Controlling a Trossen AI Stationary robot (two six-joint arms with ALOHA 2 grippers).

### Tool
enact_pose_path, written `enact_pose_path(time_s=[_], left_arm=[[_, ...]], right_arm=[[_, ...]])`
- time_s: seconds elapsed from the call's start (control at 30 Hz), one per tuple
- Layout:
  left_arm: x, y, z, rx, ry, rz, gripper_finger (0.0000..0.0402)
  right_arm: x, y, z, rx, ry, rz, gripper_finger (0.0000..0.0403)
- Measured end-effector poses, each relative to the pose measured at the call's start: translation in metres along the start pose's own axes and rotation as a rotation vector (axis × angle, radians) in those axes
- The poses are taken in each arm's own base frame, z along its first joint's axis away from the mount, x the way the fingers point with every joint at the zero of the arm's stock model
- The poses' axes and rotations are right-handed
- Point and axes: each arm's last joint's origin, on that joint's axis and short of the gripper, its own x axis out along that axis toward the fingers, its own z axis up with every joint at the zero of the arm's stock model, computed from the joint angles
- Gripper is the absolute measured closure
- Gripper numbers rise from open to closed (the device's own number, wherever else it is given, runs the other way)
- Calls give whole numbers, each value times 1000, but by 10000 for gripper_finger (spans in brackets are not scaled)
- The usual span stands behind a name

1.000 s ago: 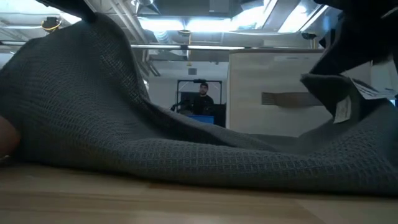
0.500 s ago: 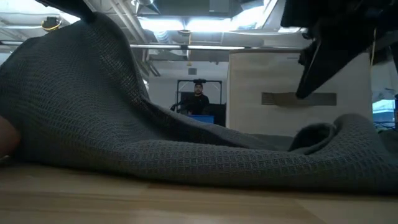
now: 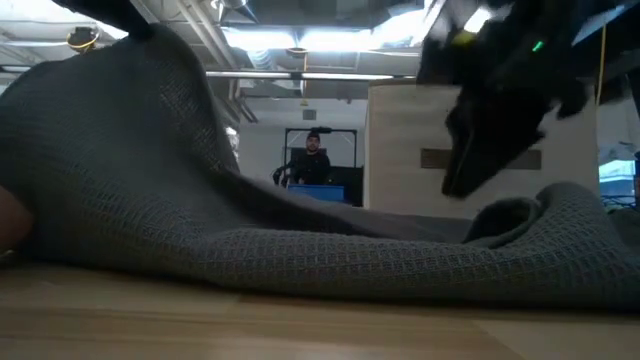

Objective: Fold towel
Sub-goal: Fold the gray towel

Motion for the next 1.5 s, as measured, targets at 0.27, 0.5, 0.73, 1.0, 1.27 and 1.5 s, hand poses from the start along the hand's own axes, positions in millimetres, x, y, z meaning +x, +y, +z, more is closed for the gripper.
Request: enact_pose_path(time_s=[0.27,0.5,0.73,1.0,1.27,1.5], left_arm=[[4,-4,-3,17,18,4,400],[3,-5,-3,16,18,3,400],[3,-5,-3,20,18,3,400],[4,-4,-3,20,18,5,400],[4,-4,-3,20,18,5,400],[4,-4,-3,20,18,5,400]], right_arm=[[14,7,-11,90,234,230,220],[-3,27,-29,39,308,266,219],[-16,54,-46,-98,301,312,219],[-20,59,-46,-180,235,268,219],[-21,55,-50,-253,282,258,222],[-22,56,-51,-270,310,294,256]])
